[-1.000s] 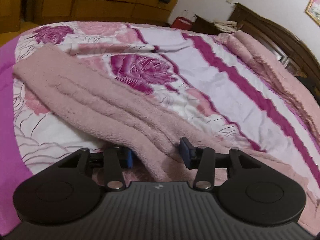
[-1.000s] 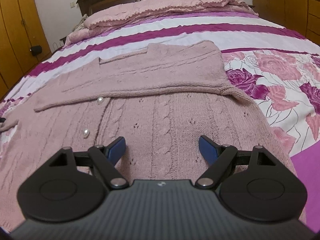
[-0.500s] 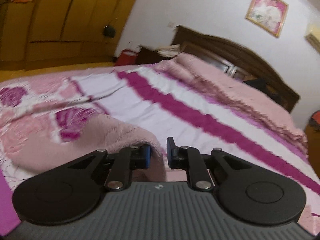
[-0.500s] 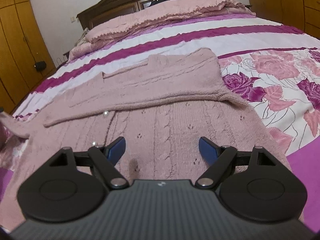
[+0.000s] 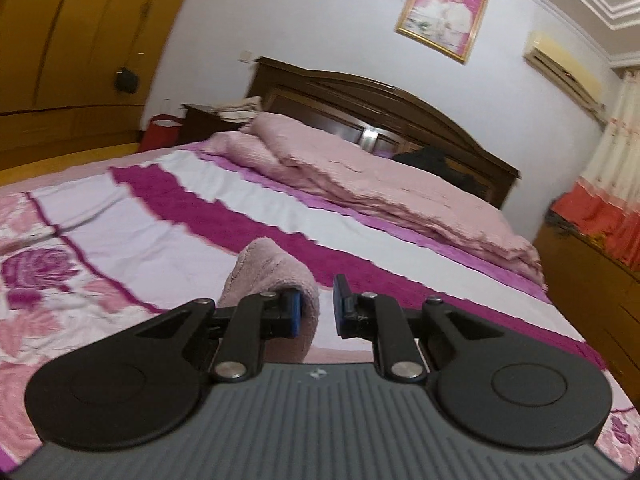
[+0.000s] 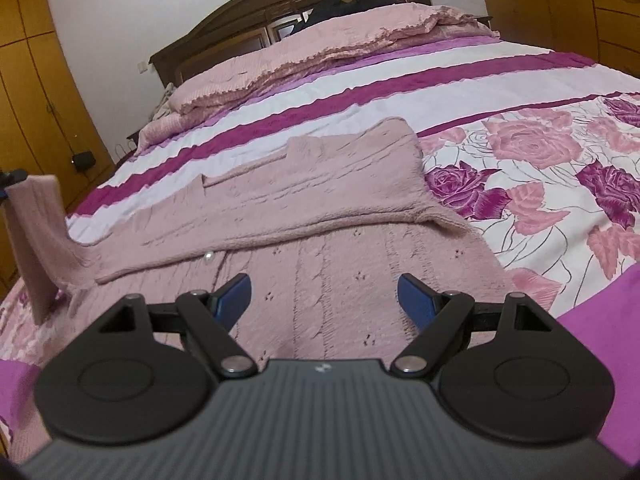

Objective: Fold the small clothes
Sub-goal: 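Carry the sleeve with the left tool across the cardigan body and release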

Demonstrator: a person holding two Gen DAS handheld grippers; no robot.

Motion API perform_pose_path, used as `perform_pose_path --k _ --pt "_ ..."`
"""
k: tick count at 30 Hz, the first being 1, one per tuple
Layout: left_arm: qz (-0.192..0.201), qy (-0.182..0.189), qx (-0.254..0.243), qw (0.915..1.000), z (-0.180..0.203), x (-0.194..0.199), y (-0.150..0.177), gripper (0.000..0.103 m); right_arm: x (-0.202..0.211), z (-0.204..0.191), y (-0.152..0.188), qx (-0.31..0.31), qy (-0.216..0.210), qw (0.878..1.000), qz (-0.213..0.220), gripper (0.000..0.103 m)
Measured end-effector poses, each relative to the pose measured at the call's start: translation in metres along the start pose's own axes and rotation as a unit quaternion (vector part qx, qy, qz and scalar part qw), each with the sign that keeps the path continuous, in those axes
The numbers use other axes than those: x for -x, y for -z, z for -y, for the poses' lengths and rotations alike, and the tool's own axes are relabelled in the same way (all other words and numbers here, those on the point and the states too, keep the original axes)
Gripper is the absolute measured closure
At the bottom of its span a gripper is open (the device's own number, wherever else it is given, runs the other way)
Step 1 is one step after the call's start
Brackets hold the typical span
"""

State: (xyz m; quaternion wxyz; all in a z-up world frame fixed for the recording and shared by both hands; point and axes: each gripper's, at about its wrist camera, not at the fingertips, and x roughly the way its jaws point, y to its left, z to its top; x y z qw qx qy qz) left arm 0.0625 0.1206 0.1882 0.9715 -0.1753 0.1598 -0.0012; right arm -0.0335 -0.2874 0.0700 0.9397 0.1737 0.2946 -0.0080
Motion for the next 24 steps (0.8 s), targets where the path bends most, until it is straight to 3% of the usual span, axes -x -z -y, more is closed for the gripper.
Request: perform_pose_path --k 12,24 --pt "-0.049 0.07 -0.062 0.9944 0.106 -0.033 0.041 0.085 0.005 0.016 -0.003 -0.023 0.002 1.0 0.015 0.021" --pt "-0.184 0.08 -0.12 0.9723 0.153 -0.1 0.153 0.084 -0.001 0.037 0.001 -0.044 0.008 0.999 0.005 0.021"
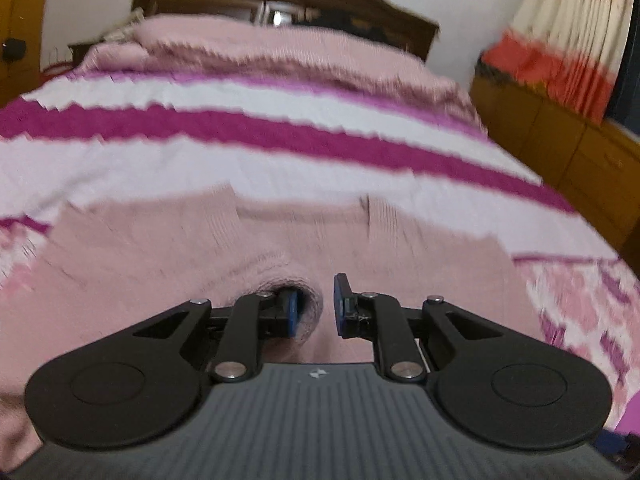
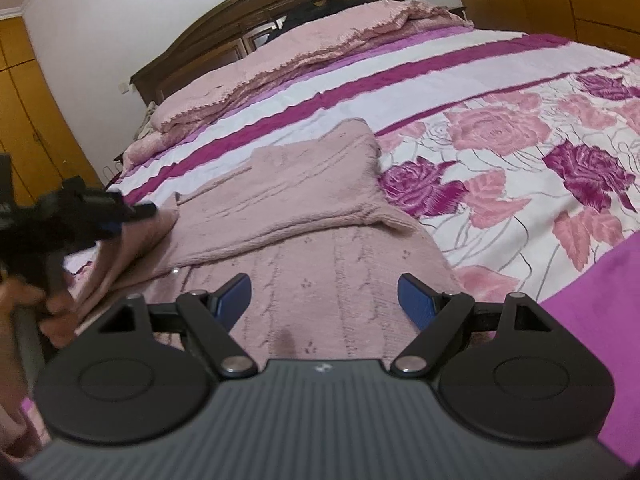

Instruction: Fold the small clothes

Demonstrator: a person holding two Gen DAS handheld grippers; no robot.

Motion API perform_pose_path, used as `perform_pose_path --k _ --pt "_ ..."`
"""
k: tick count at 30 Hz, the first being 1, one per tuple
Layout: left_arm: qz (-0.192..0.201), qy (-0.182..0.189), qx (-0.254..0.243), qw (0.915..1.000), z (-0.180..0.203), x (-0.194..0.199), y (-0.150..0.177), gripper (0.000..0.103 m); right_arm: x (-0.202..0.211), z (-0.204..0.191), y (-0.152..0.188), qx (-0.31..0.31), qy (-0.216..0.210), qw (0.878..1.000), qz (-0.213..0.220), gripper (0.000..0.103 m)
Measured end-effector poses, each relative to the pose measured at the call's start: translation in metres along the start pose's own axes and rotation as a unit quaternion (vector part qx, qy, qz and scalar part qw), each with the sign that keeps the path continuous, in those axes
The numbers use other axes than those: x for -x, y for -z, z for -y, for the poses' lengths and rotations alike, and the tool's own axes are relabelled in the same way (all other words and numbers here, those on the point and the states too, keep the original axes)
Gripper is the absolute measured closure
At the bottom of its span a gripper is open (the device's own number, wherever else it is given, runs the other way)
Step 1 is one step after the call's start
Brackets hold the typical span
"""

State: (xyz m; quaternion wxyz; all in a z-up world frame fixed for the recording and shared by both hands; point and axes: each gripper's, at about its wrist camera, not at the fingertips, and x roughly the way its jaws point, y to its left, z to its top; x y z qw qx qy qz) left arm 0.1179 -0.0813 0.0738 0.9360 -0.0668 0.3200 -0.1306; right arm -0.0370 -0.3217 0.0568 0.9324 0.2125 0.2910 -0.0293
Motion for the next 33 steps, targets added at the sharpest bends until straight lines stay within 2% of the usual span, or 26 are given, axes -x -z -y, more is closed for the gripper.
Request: perform_pose_path --k 2,3,9,11,21,26,33 --pt "-0.035 -0.002 0.003 0.9994 0.002 -0.016 0.011 0.083 -0.001 0.003 0.001 -0.008 -0.002 1.0 -0.002 0.021" --pt "-0.051 -0.004 0.006 0.9987 0.002 -0.023 0.016 0.079 -0.001 0.004 0.001 -0.01 -0.004 1.0 -0.003 0.021" --pt "-0.05 0.006 -0.005 0.9987 0.001 -0.025 0.024 0.057 -0.001 0.004 0.002 -0.008 -0.004 1.0 -0.005 0.021" --pt "-0.057 0.006 -0.003 0.9984 0.001 -0.023 0.022 0.054 -0.001 0.004 0.002 -0.009 -0.002 1.0 -0.005 0.021" --pt "-0.076 -0.01 0.01 0.997 -0.012 0.028 0.028 0.047 -0.001 0.006 0.004 -0.013 -0.005 1.0 -0.005 0.022" --pt "-0.101 -0.034 0.019 0.9942 -0.029 0.05 0.042 0.046 0.0 0.006 0.005 -0.012 -0.004 1.0 -0.004 0.021" --pt "-0.107 -0.079 0.013 0.991 -0.054 0.086 0.048 0.046 0.004 0.001 0.004 -0.01 -0.004 1.0 -0.003 0.021"
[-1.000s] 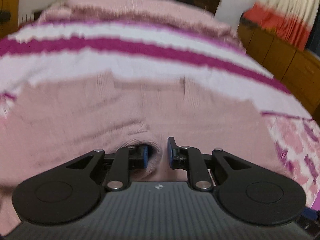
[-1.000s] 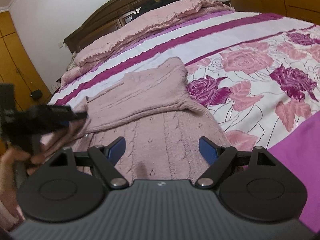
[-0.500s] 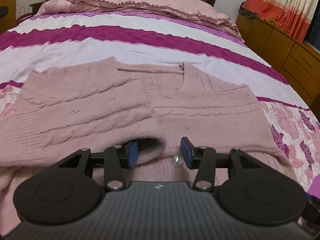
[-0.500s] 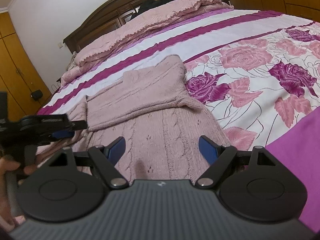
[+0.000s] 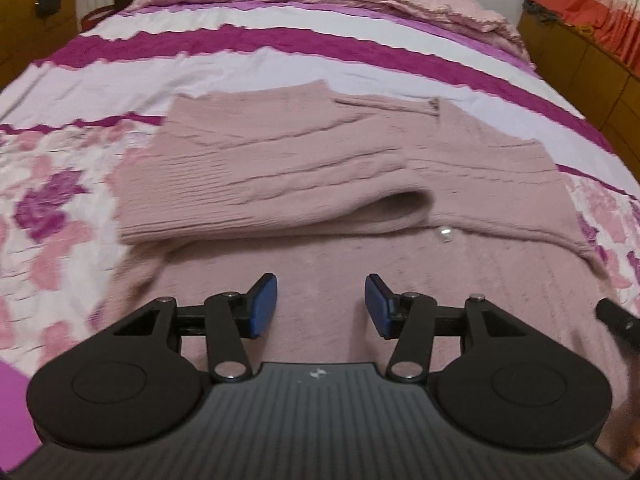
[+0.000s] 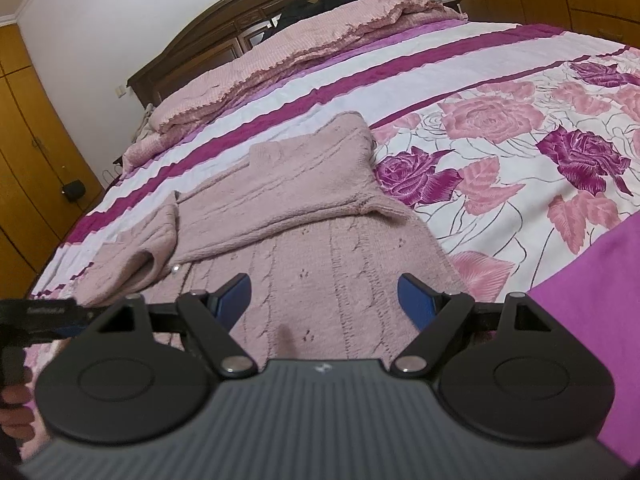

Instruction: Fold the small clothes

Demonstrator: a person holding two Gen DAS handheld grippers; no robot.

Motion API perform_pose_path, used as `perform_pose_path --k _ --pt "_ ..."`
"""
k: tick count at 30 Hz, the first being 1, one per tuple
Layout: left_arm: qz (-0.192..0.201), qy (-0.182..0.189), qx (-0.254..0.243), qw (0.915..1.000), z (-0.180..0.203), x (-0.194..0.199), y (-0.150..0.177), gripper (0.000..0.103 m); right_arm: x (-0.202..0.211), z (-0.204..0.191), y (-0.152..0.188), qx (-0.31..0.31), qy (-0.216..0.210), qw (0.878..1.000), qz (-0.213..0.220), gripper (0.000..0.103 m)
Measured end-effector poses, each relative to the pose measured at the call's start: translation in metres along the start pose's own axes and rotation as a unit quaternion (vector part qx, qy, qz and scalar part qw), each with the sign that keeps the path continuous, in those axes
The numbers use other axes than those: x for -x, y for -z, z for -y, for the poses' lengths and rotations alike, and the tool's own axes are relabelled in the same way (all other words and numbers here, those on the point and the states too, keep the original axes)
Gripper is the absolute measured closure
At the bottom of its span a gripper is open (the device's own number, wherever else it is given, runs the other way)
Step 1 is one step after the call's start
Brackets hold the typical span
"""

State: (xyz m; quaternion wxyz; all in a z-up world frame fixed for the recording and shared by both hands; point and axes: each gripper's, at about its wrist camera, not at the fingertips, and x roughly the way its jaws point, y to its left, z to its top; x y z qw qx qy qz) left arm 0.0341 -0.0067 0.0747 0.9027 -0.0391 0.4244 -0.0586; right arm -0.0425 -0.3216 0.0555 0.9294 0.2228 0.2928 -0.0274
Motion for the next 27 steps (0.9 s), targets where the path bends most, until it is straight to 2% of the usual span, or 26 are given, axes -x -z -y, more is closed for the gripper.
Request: perform_pose_path --k 15,27 --pt "0.008 -0.061 0.033 0.9976 -0.051 0.035 0.008 0.046 0.005 -0.044 -0.006 0.054 -0.032 0.998 -0.001 0.021" --pt "0.012 -0.091 0.06 0.994 -0.088 0.052 0.014 0.046 -0.014 -0.111 -0.012 0.12 -0.086 0.989 -0.02 0.021"
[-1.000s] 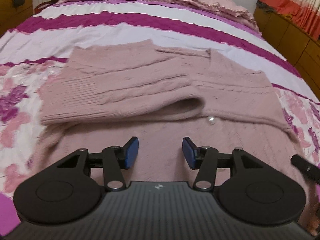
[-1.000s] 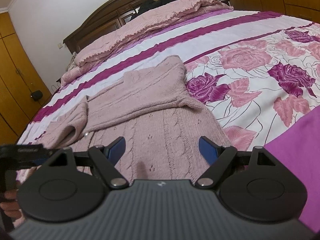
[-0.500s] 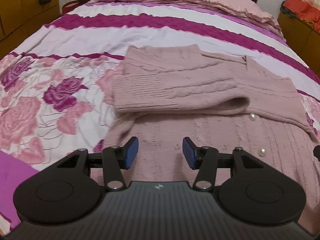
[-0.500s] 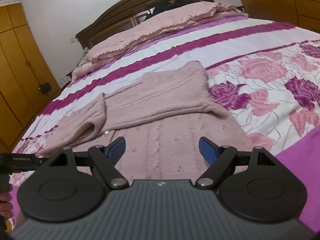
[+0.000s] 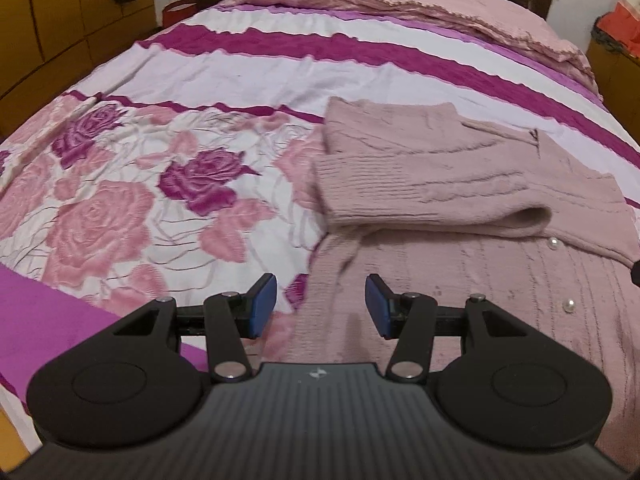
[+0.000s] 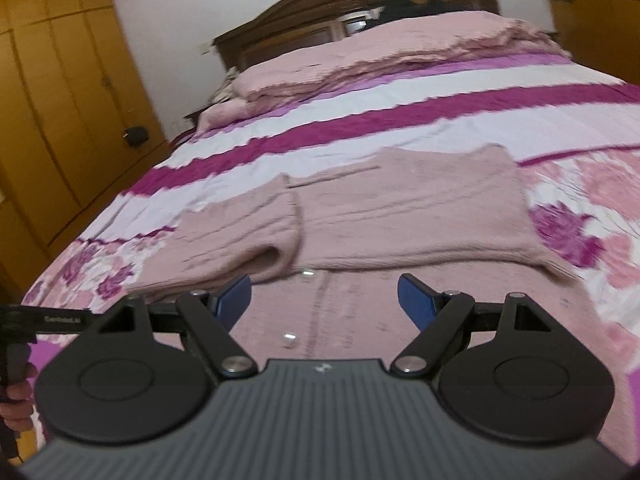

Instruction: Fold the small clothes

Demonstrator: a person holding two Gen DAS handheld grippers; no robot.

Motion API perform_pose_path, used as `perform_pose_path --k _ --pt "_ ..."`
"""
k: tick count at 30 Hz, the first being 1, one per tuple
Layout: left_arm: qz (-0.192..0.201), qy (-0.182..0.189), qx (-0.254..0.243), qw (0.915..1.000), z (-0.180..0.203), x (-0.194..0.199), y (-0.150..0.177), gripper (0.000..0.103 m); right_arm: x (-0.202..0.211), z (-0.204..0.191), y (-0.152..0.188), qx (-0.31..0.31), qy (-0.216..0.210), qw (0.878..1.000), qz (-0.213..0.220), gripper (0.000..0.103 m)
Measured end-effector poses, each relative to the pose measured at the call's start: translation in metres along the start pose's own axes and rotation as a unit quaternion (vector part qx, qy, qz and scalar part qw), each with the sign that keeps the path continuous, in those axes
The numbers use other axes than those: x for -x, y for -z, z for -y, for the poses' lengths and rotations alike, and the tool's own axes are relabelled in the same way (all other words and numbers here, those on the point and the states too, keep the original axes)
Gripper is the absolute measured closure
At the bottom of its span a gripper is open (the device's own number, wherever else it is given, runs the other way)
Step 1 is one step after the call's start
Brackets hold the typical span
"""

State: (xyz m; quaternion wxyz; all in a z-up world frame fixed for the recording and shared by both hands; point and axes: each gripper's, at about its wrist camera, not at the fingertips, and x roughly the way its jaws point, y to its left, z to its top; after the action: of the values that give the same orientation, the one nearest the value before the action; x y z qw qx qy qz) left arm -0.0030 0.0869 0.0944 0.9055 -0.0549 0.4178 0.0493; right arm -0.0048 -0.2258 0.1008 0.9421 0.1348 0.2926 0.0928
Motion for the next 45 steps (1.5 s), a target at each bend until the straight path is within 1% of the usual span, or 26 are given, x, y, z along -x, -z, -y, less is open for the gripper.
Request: perform_pose_path --k 3,9,17,23,29,32,37,38,40,42,43,44,45 --pt "0.001 -0.001 0.008 1.0 -0.009 0.002 0.001 0.046 -0.011 -0.017 -0.003 0.02 -0.017 1.0 -0.007 0.021" --pt "0.002 -0.005 0.016 0.9999 -0.022 0.002 0.002 0.046 -0.031 -0.044 -0.007 0.048 -0.04 0.998 -0.022 0.021" --pt "0.004 -0.032 0.033 0.9989 -0.044 0.0 0.001 0.046 -0.053 -0.083 -0.014 0.089 -0.072 0.993 -0.035 0.021" --pt "0.003 -0.041 0.05 0.9979 -0.064 -0.002 0.002 0.046 -0.079 -0.125 -0.011 0.135 -0.108 0.984 -0.052 0.021" --pt "-0.003 -0.051 0.07 0.9963 -0.085 -0.005 0.005 0.046 -0.111 -0.169 0.0 0.19 -0.146 0.968 -0.077 0.021" --pt "-0.006 -0.052 0.077 0.9956 -0.092 -0.008 0.008 0.046 -0.124 -0.183 0.006 0.215 -0.139 0.963 -0.081 0.022" --pt "-0.012 -0.049 0.083 0.9952 -0.099 -0.014 0.01 0.046 -0.138 -0.192 0.013 0.247 -0.123 0.958 -0.082 0.023" --pt "-0.012 -0.049 0.083 0.9953 -0.099 -0.014 0.01 0.046 -0.14 -0.193 0.015 0.25 -0.122 0.957 -0.081 0.029" --pt "-0.011 -0.048 0.083 0.9954 -0.099 -0.015 0.011 0.046 -0.144 -0.194 0.016 0.251 -0.113 0.958 -0.084 0.033" --pt "-0.01 -0.047 0.083 0.9954 -0.099 -0.016 0.011 0.046 -0.147 -0.193 0.015 0.246 -0.106 0.96 -0.081 0.044" --pt "-0.01 -0.047 0.083 0.9954 -0.099 -0.016 0.011 0.046 -0.149 -0.193 0.015 0.242 -0.101 0.962 -0.081 0.052" --pt "-0.01 -0.046 0.083 0.9954 -0.099 -0.016 0.011 0.046 -0.15 -0.192 0.014 0.239 -0.098 0.963 -0.082 0.065" --pt "-0.011 -0.046 0.083 0.9954 -0.098 -0.016 0.011 0.046 -0.151 -0.191 0.012 0.235 -0.1 0.963 -0.082 0.072"
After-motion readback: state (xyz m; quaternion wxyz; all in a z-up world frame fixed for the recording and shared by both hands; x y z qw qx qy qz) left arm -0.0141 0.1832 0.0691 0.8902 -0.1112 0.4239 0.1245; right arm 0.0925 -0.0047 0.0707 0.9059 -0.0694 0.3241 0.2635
